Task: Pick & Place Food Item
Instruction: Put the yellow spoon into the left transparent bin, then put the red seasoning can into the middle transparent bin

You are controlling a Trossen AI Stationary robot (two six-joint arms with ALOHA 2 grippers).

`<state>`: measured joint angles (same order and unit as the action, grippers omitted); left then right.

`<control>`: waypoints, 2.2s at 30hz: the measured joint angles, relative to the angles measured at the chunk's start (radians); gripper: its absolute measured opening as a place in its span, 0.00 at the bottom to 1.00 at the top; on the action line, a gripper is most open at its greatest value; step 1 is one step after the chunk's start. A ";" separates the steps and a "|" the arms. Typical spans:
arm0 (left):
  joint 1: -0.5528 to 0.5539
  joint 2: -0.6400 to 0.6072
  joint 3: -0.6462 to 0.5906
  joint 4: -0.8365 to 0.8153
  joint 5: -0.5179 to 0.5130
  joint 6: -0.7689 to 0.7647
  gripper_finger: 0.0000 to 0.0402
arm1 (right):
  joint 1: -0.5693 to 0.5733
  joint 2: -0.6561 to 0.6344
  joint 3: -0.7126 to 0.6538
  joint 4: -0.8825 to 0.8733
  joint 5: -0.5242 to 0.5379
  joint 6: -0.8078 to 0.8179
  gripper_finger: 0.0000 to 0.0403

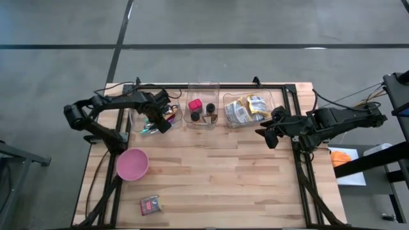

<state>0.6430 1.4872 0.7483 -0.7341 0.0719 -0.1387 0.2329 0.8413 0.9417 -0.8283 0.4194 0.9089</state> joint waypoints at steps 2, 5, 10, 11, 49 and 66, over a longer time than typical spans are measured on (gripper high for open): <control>0.000 0.000 0.000 0.000 0.000 0.000 0.15 | 0.000 0.000 0.000 0.001 0.000 0.000 0.57; 0.000 0.000 0.000 0.000 0.000 0.000 0.16 | 0.000 0.000 0.000 0.001 0.000 0.000 0.57; 0.000 -0.001 0.006 -0.012 0.018 0.000 0.19 | 0.000 0.000 0.000 0.001 0.000 -0.002 0.57; 0.000 -0.001 0.011 -0.019 0.029 0.001 0.22 | 0.000 0.000 0.000 0.001 0.000 -0.003 0.57; -0.609 -0.196 0.259 -0.259 0.031 -0.292 0.56 | 0.000 0.000 0.000 0.006 -0.037 -0.027 0.57; -1.150 -0.196 0.259 -0.168 -0.184 -0.939 0.55 | 0.000 0.000 0.000 0.005 -0.114 -0.097 0.57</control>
<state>-0.5074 1.2911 1.0073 -0.9024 -0.1119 -1.0774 0.2333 0.8417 0.9413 -0.8230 0.3050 0.8119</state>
